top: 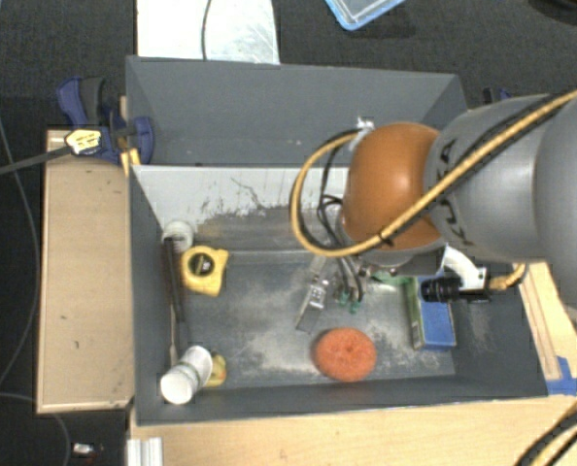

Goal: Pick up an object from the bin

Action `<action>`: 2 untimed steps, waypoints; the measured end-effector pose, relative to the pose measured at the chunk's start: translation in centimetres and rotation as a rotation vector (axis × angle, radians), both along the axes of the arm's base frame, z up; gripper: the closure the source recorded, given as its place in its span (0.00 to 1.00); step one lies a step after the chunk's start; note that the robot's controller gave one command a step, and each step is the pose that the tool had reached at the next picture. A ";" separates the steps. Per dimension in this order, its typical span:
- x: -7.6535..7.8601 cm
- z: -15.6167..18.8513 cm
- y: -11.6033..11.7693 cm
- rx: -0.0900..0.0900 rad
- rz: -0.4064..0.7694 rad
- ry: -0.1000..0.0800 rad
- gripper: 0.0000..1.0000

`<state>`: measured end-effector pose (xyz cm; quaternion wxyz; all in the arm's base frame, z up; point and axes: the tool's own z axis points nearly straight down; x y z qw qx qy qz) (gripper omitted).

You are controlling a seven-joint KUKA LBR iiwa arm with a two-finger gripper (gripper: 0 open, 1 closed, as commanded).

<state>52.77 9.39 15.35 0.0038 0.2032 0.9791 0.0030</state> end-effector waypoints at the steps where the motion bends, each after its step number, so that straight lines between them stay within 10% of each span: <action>1: -2.5 -1.9 -2.9 -0.001 0.099 -0.005 0.00; 2: -2.1 4.4 -4.3 0.000 0.071 0.000 0.00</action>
Offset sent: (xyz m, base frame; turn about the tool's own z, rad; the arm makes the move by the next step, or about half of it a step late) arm -0.0162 -0.0532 0.0961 0.0015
